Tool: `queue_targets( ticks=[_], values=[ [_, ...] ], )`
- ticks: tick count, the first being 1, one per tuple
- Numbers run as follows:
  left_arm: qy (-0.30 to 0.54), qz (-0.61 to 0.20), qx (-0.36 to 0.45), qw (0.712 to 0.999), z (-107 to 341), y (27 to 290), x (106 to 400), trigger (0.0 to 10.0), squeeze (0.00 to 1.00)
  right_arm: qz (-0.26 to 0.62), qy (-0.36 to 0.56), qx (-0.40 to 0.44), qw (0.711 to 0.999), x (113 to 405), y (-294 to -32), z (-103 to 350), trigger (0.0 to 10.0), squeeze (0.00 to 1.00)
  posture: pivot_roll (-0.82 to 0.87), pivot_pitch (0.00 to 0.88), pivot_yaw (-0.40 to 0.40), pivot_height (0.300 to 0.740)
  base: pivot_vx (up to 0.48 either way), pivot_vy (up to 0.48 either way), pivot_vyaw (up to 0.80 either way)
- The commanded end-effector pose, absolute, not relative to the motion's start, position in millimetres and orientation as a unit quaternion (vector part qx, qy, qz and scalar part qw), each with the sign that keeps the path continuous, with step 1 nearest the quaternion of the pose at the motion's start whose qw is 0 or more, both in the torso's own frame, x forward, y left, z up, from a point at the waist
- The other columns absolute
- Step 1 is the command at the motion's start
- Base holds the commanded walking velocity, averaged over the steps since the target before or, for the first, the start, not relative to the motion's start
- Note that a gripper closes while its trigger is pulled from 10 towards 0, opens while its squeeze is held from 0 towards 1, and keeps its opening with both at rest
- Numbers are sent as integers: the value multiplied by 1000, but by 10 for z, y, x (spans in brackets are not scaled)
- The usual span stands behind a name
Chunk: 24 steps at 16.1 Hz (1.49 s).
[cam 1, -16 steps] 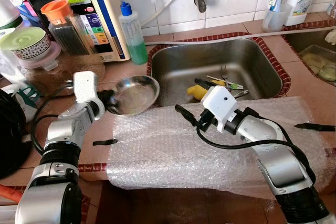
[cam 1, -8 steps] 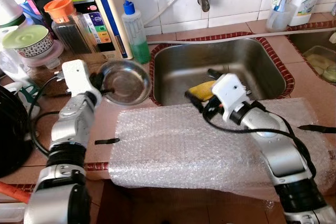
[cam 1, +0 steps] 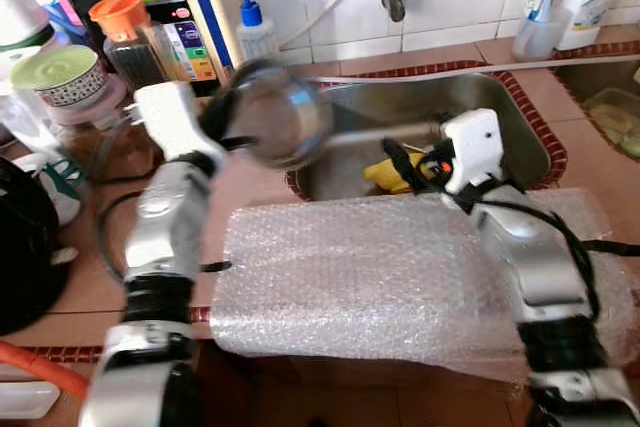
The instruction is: Kitchen organization
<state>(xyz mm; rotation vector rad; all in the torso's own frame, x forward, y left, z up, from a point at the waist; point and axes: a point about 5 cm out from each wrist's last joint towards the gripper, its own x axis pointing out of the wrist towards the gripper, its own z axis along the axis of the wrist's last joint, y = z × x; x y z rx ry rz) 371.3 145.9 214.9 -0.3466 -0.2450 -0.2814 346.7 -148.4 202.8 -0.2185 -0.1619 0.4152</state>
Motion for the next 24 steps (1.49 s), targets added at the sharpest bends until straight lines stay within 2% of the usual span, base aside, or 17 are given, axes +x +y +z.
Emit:
queue_targets(
  ticks=[1, 4, 10, 11, 12, 13, 24],
  values=[
    [-142, -154, -169, 963, 2228, 1468, 3677, 0, 0, 206, -88, -87, 971, 3524, -1456, 2083, 10000, 0, -310, 94, 194, 740, 0, 0, 0],
    [-156, -202, -174, 951, 2283, 1260, 3615, 0, 0, 208, -91, -49, 973, 3638, -1366, 2145, 10000, 0, -306, 92, 192, 740, 0, 0, 0],
    [-164, -236, -185, 940, 2349, 1131, 3540, 0, 0, 213, -80, 11, 974, 3775, -1153, 2185, 10000, 0, -302, 97, 193, 740, 0, 0, 0],
    [-164, -241, -186, 938, 2353, 1109, 3528, 0, 0, 209, -69, 17, 975, 3792, -1141, 2152, 7765, 0, -301, 98, 194, 740, 0, 0, 0],
    [-163, -246, -187, 937, 2352, 1091, 3513, 0, 0, 206, -59, 23, 976, 3801, -1130, 2115, 2627, 0, -301, 98, 195, 740, 0, 0, 0],
    [-162, -249, -186, 937, 2347, 1081, 3507, 0, 0, 205, -54, 24, 977, 3802, -1125, 2097, 0, 0, -301, 98, 194, 740, 0, 0, 0],
    [-158, -255, -188, 935, 2325, 1053, 3475, 0, 0, 194, -34, 35, 980, 3831, -1081, 2053, 0, 0, -304, 99, 184, 740, 0, 0, 0]
  ],
)
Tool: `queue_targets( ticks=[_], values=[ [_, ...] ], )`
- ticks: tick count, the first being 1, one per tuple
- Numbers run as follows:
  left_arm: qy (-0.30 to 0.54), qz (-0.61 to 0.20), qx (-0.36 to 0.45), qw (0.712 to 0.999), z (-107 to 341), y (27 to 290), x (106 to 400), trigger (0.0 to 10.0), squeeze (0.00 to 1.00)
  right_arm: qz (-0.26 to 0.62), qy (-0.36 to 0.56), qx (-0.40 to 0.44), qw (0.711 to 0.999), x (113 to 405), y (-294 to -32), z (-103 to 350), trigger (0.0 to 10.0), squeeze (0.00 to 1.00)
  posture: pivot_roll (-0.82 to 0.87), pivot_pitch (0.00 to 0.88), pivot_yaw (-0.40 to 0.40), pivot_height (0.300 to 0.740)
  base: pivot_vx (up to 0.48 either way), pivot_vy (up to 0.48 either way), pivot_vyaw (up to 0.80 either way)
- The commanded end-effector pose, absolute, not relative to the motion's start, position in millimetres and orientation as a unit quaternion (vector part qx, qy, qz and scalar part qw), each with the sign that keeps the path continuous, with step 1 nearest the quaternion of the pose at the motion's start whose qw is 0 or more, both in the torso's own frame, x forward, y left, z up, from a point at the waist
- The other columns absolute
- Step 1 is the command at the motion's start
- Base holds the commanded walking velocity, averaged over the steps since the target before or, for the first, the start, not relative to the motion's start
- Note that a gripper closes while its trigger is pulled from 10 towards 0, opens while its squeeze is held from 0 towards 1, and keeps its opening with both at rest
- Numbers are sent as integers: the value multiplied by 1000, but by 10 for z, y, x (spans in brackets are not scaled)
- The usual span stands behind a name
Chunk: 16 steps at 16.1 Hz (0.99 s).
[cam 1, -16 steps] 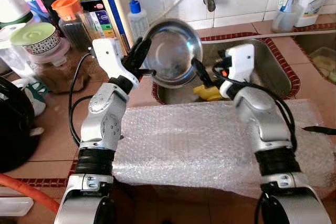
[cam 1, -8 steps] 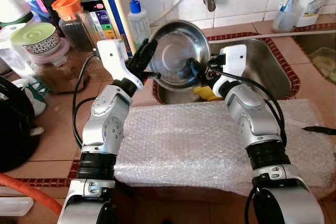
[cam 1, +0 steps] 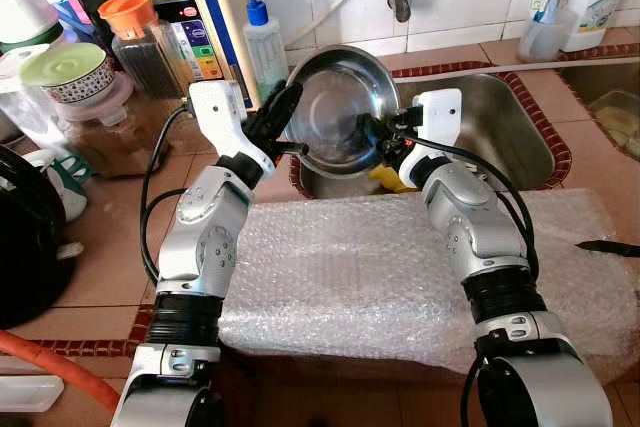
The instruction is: Kitchen organization
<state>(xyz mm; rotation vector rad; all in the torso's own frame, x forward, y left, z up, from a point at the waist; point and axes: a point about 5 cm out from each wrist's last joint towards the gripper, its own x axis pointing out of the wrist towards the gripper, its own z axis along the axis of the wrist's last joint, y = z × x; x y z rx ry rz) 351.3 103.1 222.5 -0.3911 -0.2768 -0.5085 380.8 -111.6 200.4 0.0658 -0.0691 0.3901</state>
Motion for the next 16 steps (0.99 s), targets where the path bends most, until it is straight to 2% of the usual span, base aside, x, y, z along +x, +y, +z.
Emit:
queue_targets(
  ticks=[1, 15, 16],
  values=[
    [-158, -254, -188, 935, 2324, 1054, 3476, 0, 0, 194, -33, 39, 980, 3832, -1084, 2054, 0, 0, -306, 100, 183, 740, 0, 0, 0],
    [-161, -259, -181, 935, 2335, 1054, 3491, 0, 0, 184, -20, 76, 980, 3844, -1103, 2031, 0, 0, -308, 91, 189, 740, 0, 0, 0],
    [-159, -275, -177, 931, 2336, 1018, 3479, 3255, 690, 184, -18, 80, 980, 3841, -1086, 2018, 0, 0, -305, 91, 187, 740, 0, 0, 0]
  ],
)
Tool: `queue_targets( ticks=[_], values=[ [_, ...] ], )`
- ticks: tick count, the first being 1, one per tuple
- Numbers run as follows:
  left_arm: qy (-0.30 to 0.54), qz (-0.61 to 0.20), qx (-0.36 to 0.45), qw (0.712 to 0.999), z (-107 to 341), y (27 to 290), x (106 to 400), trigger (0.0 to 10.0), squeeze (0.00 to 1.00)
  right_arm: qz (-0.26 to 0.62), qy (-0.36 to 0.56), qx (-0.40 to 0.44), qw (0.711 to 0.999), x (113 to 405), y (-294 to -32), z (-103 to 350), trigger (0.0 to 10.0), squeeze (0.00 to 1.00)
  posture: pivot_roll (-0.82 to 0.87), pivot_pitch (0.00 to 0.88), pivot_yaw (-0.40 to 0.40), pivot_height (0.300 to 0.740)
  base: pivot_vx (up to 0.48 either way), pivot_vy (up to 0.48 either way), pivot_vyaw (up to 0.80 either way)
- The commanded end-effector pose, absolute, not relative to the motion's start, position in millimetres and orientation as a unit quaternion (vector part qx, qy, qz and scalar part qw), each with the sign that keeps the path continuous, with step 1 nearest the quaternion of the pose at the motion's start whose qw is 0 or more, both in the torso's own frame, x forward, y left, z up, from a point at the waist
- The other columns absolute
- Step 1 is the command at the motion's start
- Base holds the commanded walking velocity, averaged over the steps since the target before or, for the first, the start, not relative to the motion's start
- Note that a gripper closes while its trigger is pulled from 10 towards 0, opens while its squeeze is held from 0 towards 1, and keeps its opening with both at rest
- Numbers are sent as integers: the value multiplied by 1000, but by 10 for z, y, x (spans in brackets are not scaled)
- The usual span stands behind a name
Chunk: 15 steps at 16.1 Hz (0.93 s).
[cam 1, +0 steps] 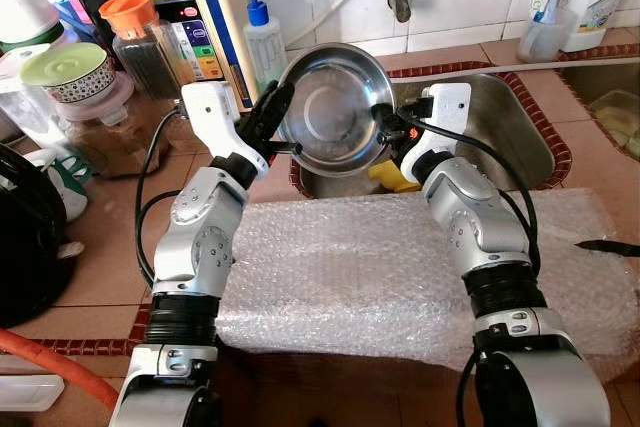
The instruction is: Kitchen organization
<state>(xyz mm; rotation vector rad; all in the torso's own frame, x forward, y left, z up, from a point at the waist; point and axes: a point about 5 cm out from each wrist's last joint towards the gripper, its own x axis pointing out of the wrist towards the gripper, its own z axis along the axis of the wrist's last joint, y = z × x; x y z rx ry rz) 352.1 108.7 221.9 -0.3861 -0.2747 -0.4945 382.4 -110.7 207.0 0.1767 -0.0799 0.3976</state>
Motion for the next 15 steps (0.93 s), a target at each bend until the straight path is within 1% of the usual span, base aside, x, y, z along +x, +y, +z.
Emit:
queue_targets(
  ticks=[1, 4, 9, 12, 14, 15],
  values=[
    [-156, -292, -175, 927, 2339, 979, 3466, 10000, 1000, 185, -16, 80, 979, 3834, -1071, 1997, 0, 0, -305, 91, 187, 740, 0, 0, 0],
    [-155, -283, -174, 930, 2320, 979, 3471, 10000, 1000, 187, -14, 78, 979, 3822, -1064, 1978, 0, 0, -305, 91, 186, 740, 0, 0, 0],
    [-145, -296, -167, 929, 2297, 989, 3463, 10000, 1000, 121, -44, 67, 989, 3858, -1242, 2033, 0, 0, -302, 88, 189, 740, 0, 0, 0],
    [-131, -313, -156, 928, 2248, 991, 3453, 10000, 1000, 105, -51, 68, 991, 3866, -1290, 2041, 0, 0, -302, 87, 195, 740, 0, 0, 0],
    [-118, -303, -147, 934, 2146, 1051, 3484, 10000, 1000, 93, -55, 68, 992, 3868, -1328, 2042, 0, 0, -304, 87, 198, 740, 0, 0, 0],
    [-106, -285, -139, 942, 2054, 1143, 3524, 10000, 1000, 84, -61, 63, 993, 3866, -1364, 2051, 0, 0, -307, 89, 199, 740, 0, 0, 0]
  ],
)
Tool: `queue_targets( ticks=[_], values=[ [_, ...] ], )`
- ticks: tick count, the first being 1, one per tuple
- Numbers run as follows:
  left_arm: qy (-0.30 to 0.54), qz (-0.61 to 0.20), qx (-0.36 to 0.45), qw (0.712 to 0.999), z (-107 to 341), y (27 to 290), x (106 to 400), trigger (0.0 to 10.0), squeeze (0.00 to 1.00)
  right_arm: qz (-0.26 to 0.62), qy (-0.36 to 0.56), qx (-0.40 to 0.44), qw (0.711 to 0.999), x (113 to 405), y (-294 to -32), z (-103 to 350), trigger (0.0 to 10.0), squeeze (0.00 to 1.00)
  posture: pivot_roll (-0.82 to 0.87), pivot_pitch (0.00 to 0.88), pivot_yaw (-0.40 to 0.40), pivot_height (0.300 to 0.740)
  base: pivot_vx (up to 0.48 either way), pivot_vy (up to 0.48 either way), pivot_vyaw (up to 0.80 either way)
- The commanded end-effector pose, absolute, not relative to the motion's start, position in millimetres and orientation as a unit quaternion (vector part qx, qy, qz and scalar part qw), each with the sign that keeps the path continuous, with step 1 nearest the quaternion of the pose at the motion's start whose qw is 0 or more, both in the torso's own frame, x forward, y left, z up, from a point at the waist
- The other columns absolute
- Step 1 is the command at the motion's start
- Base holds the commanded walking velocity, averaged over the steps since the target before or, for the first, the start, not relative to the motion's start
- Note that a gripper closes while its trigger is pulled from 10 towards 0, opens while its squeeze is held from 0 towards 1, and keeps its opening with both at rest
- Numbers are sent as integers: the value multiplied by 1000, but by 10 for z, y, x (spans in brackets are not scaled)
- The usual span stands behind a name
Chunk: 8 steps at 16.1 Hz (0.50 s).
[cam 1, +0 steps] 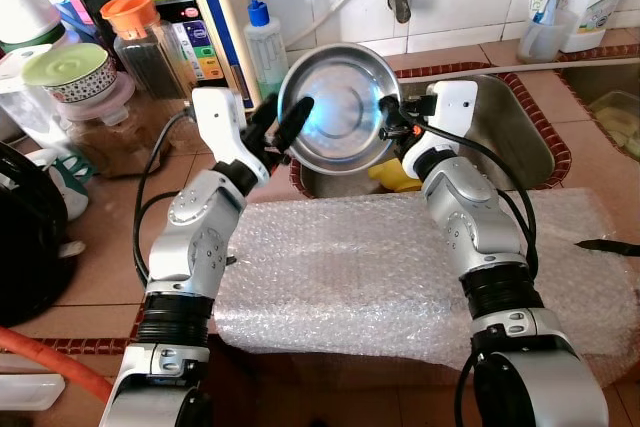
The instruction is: Kitchen organization
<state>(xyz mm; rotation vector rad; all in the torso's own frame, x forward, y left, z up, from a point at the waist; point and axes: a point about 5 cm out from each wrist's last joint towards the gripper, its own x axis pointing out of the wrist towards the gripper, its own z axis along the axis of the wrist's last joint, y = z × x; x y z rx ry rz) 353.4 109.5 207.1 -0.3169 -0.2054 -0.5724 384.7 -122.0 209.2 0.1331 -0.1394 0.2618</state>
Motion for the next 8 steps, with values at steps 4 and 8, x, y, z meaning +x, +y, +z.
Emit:
queue_targets(
  ticks=[4, 8],
  values=[
    [-93, -275, -124, 949, 1977, 1258, 3542, 10000, 1000, 30, -76, 41, 996, 3860, -1551, 2060, 0, 0, -310, 91, 201, 740, 0, 0, 0],
    [-68, -295, -88, 949, 1866, 1259, 3516, 10000, 1000, -38, -76, -6, 996, 3859, -1800, 2025, 0, 0, -309, 91, 202, 740, 0, 0, 0]
  ],
)
